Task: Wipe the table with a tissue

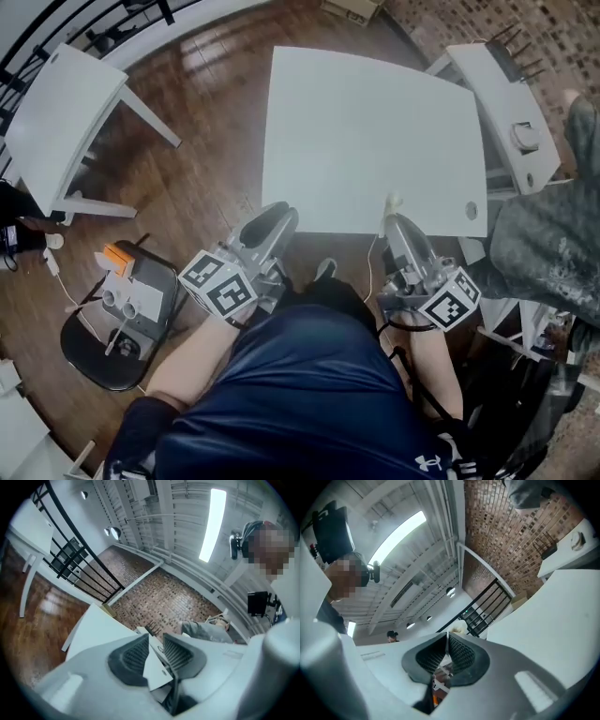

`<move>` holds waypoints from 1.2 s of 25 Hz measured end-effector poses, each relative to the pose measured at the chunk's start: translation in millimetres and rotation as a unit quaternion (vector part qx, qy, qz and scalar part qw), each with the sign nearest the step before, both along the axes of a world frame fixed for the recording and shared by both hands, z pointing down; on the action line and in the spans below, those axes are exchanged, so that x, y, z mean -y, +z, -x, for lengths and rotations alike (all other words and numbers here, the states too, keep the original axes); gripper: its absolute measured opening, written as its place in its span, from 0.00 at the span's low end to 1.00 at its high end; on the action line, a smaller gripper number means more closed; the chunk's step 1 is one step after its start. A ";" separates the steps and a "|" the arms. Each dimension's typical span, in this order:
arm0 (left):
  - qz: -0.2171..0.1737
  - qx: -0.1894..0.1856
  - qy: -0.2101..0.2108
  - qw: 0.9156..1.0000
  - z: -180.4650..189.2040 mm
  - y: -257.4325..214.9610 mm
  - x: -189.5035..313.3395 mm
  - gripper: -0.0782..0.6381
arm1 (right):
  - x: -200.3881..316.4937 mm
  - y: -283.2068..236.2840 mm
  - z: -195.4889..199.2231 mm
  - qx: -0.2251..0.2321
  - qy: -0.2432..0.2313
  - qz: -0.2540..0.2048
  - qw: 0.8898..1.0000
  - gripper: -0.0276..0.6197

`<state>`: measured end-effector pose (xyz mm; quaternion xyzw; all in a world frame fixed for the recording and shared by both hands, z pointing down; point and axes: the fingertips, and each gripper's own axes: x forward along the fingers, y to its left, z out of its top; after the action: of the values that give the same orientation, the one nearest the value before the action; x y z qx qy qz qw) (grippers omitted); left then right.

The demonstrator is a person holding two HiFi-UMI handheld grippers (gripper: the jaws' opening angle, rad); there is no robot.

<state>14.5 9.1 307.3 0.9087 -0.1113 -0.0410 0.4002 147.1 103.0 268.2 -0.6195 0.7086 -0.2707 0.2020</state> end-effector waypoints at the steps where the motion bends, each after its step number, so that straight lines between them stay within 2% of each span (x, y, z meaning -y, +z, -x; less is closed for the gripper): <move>1: -0.003 -0.002 0.007 1.000 -6.0 -4.1 -6.0 0.24 | -7.9 -5.0 -4.1 0.000 0.011 -0.004 1.000 0.07; 5: -0.024 -0.015 0.023 0.999 -24.9 -19.6 -30.1 0.24 | -36.6 -22.6 -16.1 -0.013 0.048 -0.019 0.999 0.07; 8: -0.030 -0.012 0.015 0.999 -35.7 -35.4 -43.9 0.24 | -50.7 -32.0 -24.5 -0.035 0.065 -0.024 0.997 0.07; 16: -0.090 0.012 0.003 0.996 -51.9 -65.6 -79.5 0.24 | -73.4 -43.4 -30.2 -0.090 0.065 -0.039 0.993 0.07; 21: -0.097 0.019 0.002 0.995 -58.6 -67.7 -96.5 0.24 | -85.6 -42.5 -35.3 -0.101 0.059 -0.042 0.992 0.07; 30: -0.096 0.016 -0.002 0.995 -62.3 -68.5 -97.3 0.24 | -87.1 -45.5 -38.1 -0.110 0.057 -0.048 0.991 0.07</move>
<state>76.7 106.3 238.8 0.9433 -0.1150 -0.0379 0.3090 185.2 190.1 222.7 -0.6743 0.7024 -0.1544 0.1675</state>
